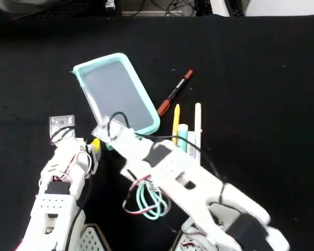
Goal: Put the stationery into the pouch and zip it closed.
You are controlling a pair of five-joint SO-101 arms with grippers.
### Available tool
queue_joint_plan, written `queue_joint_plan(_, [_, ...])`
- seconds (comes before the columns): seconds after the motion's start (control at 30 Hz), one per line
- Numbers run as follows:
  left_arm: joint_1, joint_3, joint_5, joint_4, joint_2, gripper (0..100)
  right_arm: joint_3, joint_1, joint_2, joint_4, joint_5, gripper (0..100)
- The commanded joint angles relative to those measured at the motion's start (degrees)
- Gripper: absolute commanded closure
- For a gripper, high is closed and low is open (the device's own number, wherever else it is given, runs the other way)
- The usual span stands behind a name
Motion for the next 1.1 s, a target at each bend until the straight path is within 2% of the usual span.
queue_joint_plan(0.0, [-3.03,-0.92,0.53,-0.62,-0.26,78,-6.55,-0.88,8.04,-3.08,-2.90,73.5])
queue_joint_plan(0.27, [-3.65,-0.92,0.53,-0.88,-0.26,78,-15.96,-0.79,23.87,-2.81,-3.52,75.2])
queue_joint_plan(0.33, [-3.65,-0.92,0.53,-0.79,-0.26,78,-16.48,-0.79,24.31,-2.46,-3.52,83.4])
queue_joint_plan(0.4, [-3.65,-0.92,0.53,-0.79,-0.26,78,-16.40,-0.79,23.78,-3.25,-3.52,98.6])
queue_joint_plan(0.47, [-3.65,-0.92,0.53,-0.79,-0.26,78,-16.22,-0.70,22.99,-2.73,-3.60,96.9])
queue_joint_plan(0.67, [-3.12,-1.01,0.88,-0.70,-0.26,78,-11.65,5.01,12.70,-2.73,-3.60,98.7])
queue_joint_plan(0.73, [-3.03,-1.63,3.69,-0.53,-0.26,78,-8.48,6.77,6.64,-2.73,-3.60,98.7])
queue_joint_plan(0.8, [-2.24,-1.89,6.33,-0.53,-0.26,78,-5.67,7.12,0.48,-2.73,-3.52,98.7])
queue_joint_plan(0.93, [2.59,-1.98,6.59,-0.53,-0.26,78,-2.68,7.03,-9.27,-2.64,-3.52,98.7])
queue_joint_plan(1.07, [4.53,-5.14,6.95,2.37,-0.26,78,-3.47,7.03,-11.21,-2.55,-3.25,98.6])
